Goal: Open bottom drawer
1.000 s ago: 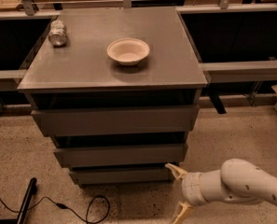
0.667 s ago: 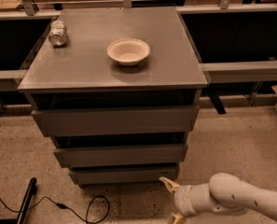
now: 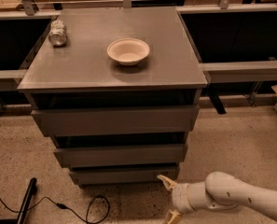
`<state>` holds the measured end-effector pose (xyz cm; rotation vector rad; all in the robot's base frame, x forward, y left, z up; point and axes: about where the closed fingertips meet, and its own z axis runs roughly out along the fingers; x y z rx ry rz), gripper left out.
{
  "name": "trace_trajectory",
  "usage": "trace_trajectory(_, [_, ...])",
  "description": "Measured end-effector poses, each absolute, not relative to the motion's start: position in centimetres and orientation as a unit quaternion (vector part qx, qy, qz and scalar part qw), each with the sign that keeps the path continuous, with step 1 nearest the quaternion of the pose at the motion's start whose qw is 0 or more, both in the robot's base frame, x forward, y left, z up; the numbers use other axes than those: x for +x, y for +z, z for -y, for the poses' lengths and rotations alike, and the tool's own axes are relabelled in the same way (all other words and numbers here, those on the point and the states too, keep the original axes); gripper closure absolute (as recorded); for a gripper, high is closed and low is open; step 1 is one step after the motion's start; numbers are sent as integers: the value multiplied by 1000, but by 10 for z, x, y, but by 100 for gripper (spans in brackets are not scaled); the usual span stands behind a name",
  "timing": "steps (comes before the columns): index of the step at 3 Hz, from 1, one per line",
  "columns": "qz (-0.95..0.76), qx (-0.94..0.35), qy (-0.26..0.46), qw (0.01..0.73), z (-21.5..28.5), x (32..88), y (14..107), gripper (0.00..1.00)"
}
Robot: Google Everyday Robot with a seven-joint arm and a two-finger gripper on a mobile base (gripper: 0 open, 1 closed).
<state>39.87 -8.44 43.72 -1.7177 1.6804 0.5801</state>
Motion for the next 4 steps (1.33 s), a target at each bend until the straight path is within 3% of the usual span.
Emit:
trace_trajectory(2, [-659, -623, 195, 373, 101, 440, 367, 0])
trace_trajectory(3, [-650, -621, 205, 387, 86, 465, 313, 0])
trace_trajectory(4, [-650, -621, 205, 387, 86, 465, 313, 0])
